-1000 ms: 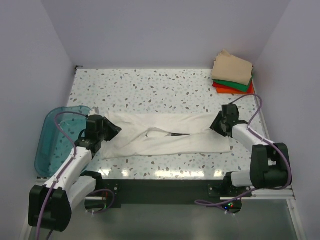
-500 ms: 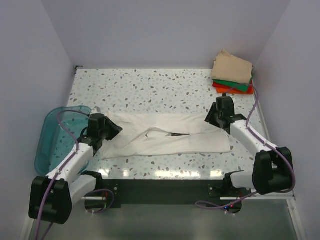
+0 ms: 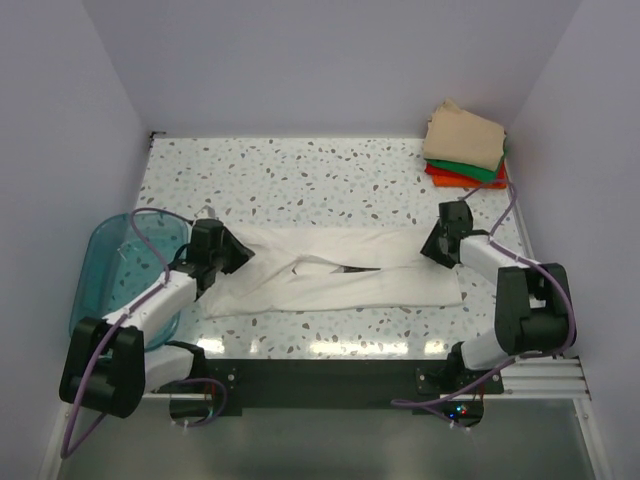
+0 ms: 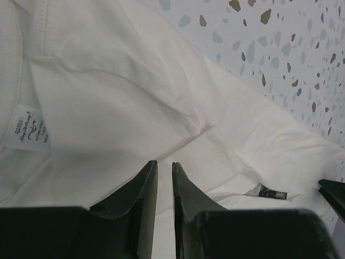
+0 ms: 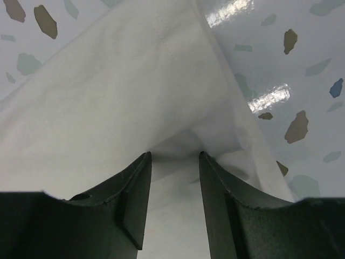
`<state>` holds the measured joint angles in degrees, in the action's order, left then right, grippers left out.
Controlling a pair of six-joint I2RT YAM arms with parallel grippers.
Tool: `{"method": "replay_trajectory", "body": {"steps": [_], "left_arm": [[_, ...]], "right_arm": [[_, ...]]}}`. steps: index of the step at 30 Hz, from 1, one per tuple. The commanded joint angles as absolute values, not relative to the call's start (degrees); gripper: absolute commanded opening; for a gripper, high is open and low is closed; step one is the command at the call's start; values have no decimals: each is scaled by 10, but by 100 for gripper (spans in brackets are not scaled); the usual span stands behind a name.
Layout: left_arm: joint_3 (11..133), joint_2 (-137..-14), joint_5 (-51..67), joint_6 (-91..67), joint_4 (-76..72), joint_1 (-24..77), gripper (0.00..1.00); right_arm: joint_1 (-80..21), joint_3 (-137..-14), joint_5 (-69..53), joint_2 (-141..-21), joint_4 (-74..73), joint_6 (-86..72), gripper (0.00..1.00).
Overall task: Fold and stack the t-shirts
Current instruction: Fold the tshirt
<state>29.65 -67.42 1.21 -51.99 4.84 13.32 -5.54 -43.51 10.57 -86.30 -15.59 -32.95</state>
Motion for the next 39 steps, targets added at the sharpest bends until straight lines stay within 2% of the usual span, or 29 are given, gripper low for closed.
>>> {"method": "replay_trajectory", "body": {"steps": [1,7,14,19,22,25,30,35,39], "left_arm": [[286,-676,-11,-529,11,137,21],[260,-679,-15,-543,11,137,19],[236,-702,-17,-562,9,137,18],[239,-748,-32,-592,-4,137,18],[264,-774,-55,-601,27,137,17],[314,-815,-91,-592,58,136,17],[466,-938,-161,-551,139,130,17],[616,-1052,-193,-510,192,117,17],[726,-1133,-182,-472,211,104,16]], "right_arm": [[-44,-418,116,-837,-131,-336,45],[-43,-410,115,-830,-140,-337,45],[-64,-423,76,-766,-148,-315,46],[-151,-525,141,-842,-199,-287,46],[-164,-562,147,-905,-203,-279,47],[-170,-589,156,-948,-216,-270,47],[-172,-599,142,-999,-227,-272,47],[-181,-560,101,-977,-208,-300,47],[-198,-496,41,-915,-160,-344,47]]}}
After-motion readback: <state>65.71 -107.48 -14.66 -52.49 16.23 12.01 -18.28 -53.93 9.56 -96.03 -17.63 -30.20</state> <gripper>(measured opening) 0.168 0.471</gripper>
